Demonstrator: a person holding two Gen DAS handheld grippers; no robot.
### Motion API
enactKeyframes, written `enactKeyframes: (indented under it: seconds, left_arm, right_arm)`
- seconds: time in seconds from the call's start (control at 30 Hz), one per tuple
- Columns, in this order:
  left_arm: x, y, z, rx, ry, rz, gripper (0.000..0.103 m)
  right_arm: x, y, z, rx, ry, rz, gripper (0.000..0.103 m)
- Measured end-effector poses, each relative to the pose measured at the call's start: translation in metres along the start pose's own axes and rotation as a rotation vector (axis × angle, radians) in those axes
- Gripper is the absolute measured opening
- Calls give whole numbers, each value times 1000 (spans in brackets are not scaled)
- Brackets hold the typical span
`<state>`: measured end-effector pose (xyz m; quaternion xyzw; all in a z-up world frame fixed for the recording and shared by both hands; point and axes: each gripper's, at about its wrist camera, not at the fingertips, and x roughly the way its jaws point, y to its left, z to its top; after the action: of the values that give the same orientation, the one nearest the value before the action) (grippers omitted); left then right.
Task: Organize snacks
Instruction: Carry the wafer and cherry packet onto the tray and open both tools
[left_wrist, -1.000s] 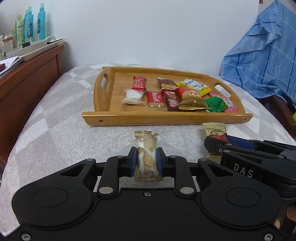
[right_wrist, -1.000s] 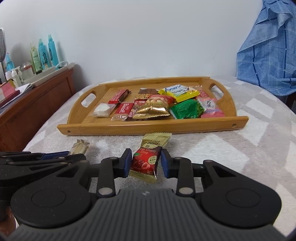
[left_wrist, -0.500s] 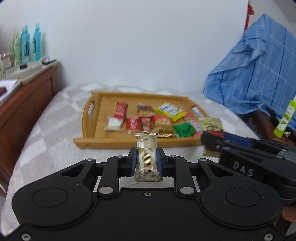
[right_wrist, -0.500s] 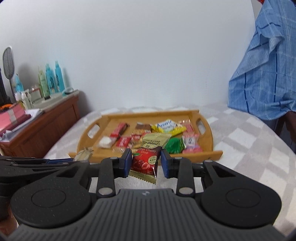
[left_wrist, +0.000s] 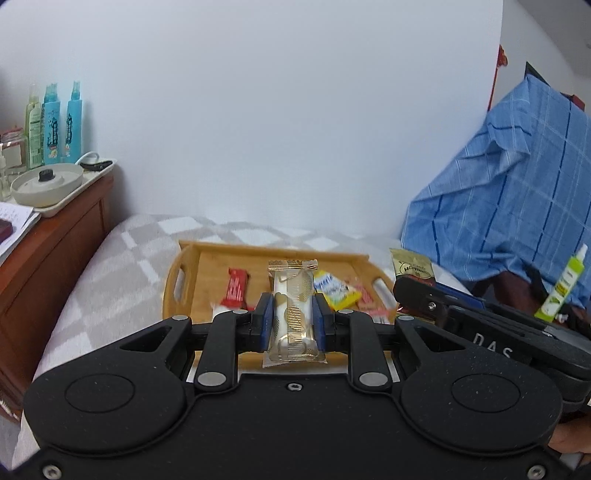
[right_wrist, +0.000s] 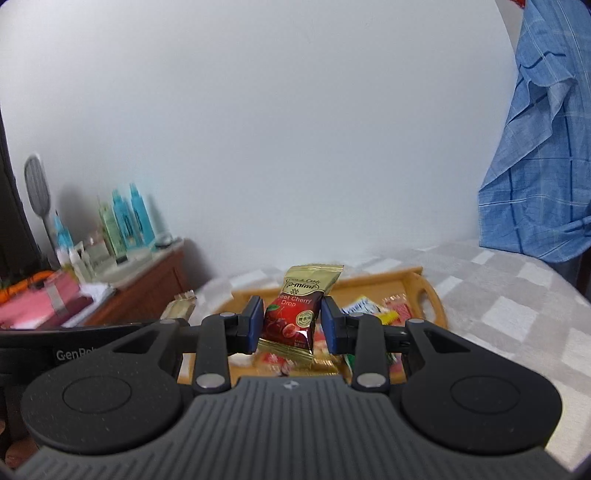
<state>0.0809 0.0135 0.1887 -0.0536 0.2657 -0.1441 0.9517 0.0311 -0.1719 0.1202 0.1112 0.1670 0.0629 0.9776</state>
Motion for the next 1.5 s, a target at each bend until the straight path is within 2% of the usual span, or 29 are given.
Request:
enactKeyframes:
  seconds: [0.37,0.53,0.63,0.77,0.9,1.2,1.5]
  left_arm:
    - [68,18,24,43,-5,44,21]
    - [105,33,31,27,30,61,21]
    - [128,47,34,8,55,85,21]
    - [156,66,36,-34,94,89,21]
    - [181,76,33,-34,129,110,21]
    - [228,90,22,-53,184,136,21]
    - [249,92,16,-38,205,143,21]
  right_arm:
    - [67,-24,-1,75,-22,14,38]
    - [100,-26,-3,119,-3,27,38]
    - [123,-16,0,82,18,47,38]
    - [151,-4,1,-1,43,100,38]
    - [177,1,-8,-53,77,172,38]
    - [212,8,-23,-79,132,170,38]
    - [230,1,-28,-111,175,142,39]
